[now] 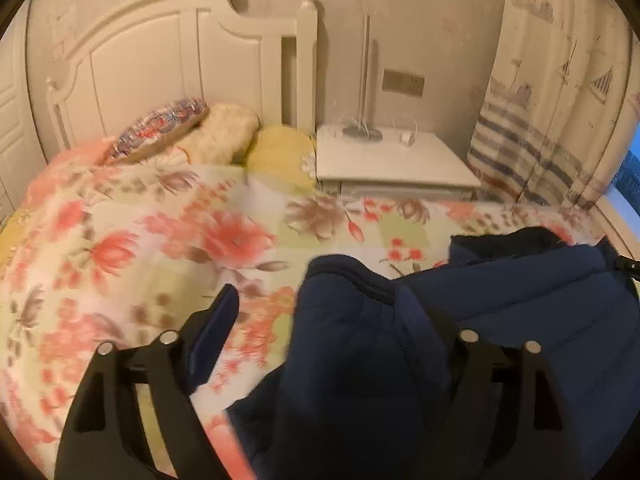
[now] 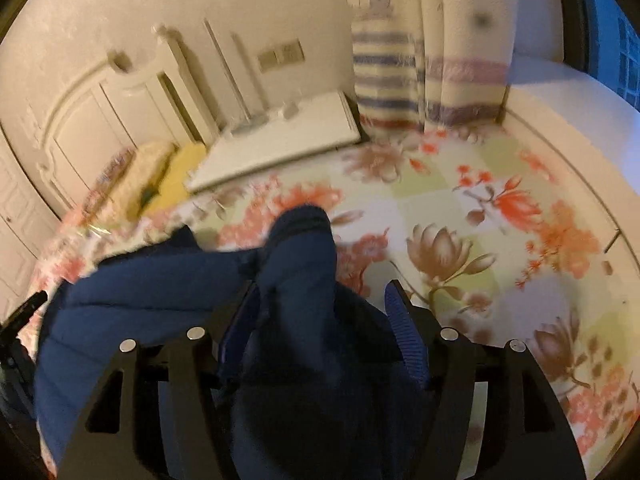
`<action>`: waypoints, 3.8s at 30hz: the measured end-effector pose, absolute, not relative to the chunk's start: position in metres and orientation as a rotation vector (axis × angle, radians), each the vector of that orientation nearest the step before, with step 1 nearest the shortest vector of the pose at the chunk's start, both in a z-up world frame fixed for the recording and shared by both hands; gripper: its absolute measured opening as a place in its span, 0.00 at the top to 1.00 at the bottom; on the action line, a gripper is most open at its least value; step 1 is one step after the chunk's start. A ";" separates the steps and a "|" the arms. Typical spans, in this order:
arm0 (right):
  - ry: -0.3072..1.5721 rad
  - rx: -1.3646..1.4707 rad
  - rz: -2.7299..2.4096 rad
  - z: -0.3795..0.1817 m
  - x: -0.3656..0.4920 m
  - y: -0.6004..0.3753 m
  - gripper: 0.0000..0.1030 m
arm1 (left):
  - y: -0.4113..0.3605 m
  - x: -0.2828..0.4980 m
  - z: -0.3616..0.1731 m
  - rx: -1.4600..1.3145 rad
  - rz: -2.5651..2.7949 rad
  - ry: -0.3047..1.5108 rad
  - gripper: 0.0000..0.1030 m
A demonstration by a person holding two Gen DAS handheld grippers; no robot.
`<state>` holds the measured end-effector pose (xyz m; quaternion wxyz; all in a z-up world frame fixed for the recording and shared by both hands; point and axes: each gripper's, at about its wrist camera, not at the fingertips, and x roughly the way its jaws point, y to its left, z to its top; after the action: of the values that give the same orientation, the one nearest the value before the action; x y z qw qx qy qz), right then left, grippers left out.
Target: Fold large clothes
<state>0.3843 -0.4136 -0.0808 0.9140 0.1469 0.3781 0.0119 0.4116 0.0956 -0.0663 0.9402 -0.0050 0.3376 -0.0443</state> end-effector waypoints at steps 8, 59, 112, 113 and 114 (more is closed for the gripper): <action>0.739 0.150 0.287 -0.069 0.255 -0.417 0.27 | 0.145 0.285 -0.075 -0.105 -0.299 0.713 0.09; 0.493 -0.352 0.316 -0.038 0.140 -0.165 0.16 | 0.020 0.202 -0.026 0.038 -0.039 0.549 0.02; 0.919 0.000 0.277 -0.094 0.318 -0.222 0.20 | -0.043 0.343 -0.120 0.139 -0.063 0.924 0.02; 0.911 0.001 0.260 -0.087 0.315 -0.226 0.20 | -0.041 0.343 -0.121 0.128 -0.069 0.922 0.02; 0.892 -0.018 0.242 -0.080 0.312 -0.228 0.19 | -0.042 0.341 -0.122 0.137 -0.068 0.913 0.02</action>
<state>0.3123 -0.2282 -0.0803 0.8950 -0.0089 0.4305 0.1166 0.3414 -0.0418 -0.1218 0.8947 0.0659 0.4405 -0.0330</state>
